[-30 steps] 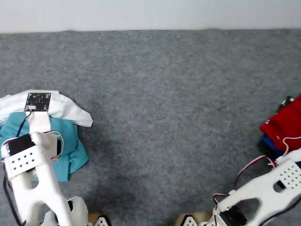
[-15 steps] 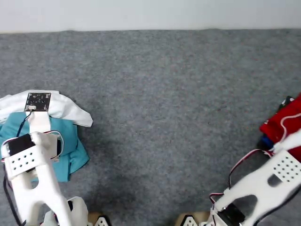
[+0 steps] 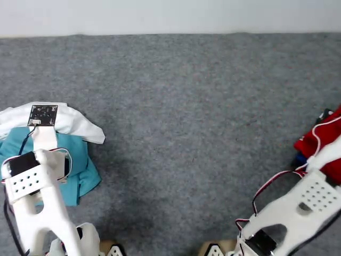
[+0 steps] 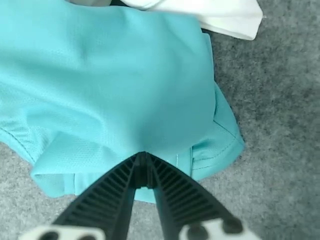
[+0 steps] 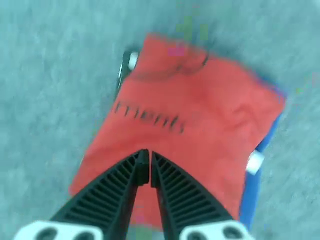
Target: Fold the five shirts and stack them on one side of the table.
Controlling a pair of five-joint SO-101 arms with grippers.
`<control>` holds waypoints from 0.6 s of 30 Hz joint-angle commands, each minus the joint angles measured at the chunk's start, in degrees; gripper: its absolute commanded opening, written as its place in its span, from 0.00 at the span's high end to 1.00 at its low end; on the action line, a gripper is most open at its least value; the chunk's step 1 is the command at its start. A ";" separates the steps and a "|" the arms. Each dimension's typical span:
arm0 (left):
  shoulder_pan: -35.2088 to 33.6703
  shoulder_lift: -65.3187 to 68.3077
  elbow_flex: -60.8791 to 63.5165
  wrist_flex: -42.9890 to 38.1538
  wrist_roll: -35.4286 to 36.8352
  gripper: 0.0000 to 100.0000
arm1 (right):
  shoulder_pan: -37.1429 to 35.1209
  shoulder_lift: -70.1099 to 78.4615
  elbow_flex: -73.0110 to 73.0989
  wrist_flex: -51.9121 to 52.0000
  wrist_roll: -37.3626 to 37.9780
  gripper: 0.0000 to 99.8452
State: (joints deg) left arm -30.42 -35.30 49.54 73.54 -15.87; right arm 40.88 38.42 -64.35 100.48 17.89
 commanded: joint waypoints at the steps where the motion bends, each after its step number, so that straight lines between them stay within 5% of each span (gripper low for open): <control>1: 0.35 -0.88 -0.22 -0.79 -0.44 1.00 | -1.98 -7.52 17.14 1.89 -0.97 0.99; 7: 0.35 -0.88 -0.22 -0.88 -0.44 1.00 | -5.67 -4.97 31.47 -0.57 -0.97 0.99; 18: 0.35 -0.88 -0.22 -0.88 -0.44 1.00 | -7.69 -17.01 28.75 1.80 -0.97 0.99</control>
State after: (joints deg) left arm -30.42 -35.30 49.54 73.54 -15.87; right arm 34.73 30.95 -32.44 100.31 17.63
